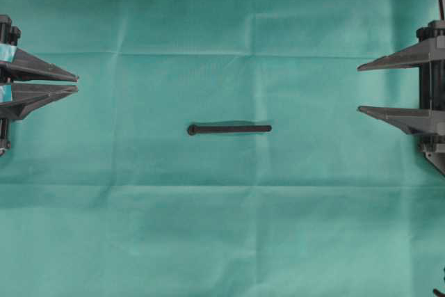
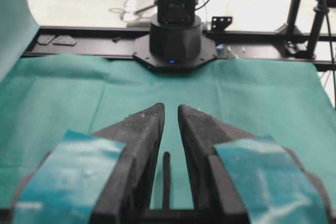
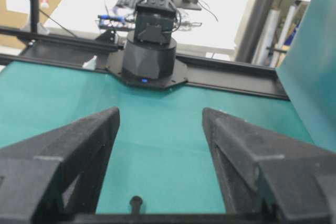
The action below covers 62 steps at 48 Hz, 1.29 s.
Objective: Peel off the Velcro with your right arm.
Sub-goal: 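Move the left gripper toward the black Velcro strap on the table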
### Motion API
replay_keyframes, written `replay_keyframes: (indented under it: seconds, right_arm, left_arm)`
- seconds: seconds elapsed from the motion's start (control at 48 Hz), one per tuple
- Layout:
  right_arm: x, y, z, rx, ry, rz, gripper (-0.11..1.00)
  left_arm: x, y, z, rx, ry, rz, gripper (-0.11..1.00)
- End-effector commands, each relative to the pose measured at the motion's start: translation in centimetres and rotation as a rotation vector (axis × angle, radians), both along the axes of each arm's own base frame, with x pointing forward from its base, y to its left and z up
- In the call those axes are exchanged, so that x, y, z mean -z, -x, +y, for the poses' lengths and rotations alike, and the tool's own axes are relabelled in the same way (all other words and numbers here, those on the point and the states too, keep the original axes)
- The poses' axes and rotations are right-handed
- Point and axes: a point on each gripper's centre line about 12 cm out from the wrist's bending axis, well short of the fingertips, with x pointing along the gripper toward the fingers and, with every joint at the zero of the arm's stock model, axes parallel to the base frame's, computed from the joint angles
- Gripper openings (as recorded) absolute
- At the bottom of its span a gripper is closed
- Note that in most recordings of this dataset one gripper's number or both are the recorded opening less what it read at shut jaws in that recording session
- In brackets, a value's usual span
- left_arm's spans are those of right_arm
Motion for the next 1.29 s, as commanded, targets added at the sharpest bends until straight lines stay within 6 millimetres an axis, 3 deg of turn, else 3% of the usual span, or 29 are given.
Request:
replay_keyframes:
  seconds: [0.0, 0.042, 0.146, 0.271, 0.396, 0.521, 0.604, 0.667, 0.854, 1.083, 1.271]
  right_arm:
    - [0.0, -0.1, -0.2, 0.01, -0.011, -0.002, 0.24]
    - [0.3, 0.0, -0.3, 0.013, -0.009, 0.0, 0.22]
    - [0.9, 0.1, -0.5, 0.025, -0.014, 0.0, 0.02]
    - [2.0, 0.4, -0.7, 0.032, -0.034, 0.007, -0.08]
    - [3.1, 0.6, -0.7, 0.032, -0.042, 0.025, 0.02]
    - [3.6, 0.7, -0.7, 0.034, -0.042, 0.038, 0.27]
    - [3.6, 0.7, -0.7, 0.034, -0.042, 0.038, 0.52]
    - [3.5, 0.8, -0.7, 0.032, -0.04, 0.035, 0.69]
    - [3.7, 0.8, -0.7, 0.032, -0.04, 0.039, 0.68]
    - [3.6, 0.8, -0.7, 0.032, -0.037, 0.036, 0.68]
    - [3.8, 0.8, -0.6, 0.031, -0.039, 0.039, 0.69]
  left_arm:
    - [0.0, -0.1, -0.1, 0.001, 0.0, -0.023, 0.24]
    - [0.1, -0.2, 0.0, 0.001, 0.001, -0.029, 0.21]
    - [0.6, -0.5, 0.0, 0.0, 0.004, -0.014, 0.02]
    - [1.6, -1.1, 0.0, 0.0, 0.012, 0.026, 0.0]
    - [2.1, -1.6, 0.0, 0.0, 0.013, 0.04, 0.0]
    - [2.7, -2.0, 0.0, 0.0, 0.014, 0.051, 0.01]
    - [2.8, -2.3, 0.0, -0.001, 0.013, 0.043, 0.13]
    - [2.8, -2.5, 0.0, -0.001, 0.01, 0.035, 0.28]
    - [3.0, -3.8, 0.0, -0.002, 0.006, 0.043, 0.82]
    - [3.2, -7.3, 0.4, -0.019, 0.005, 0.068, 0.85]
    - [3.8, -11.7, 0.6, -0.023, 0.003, 0.117, 0.85]
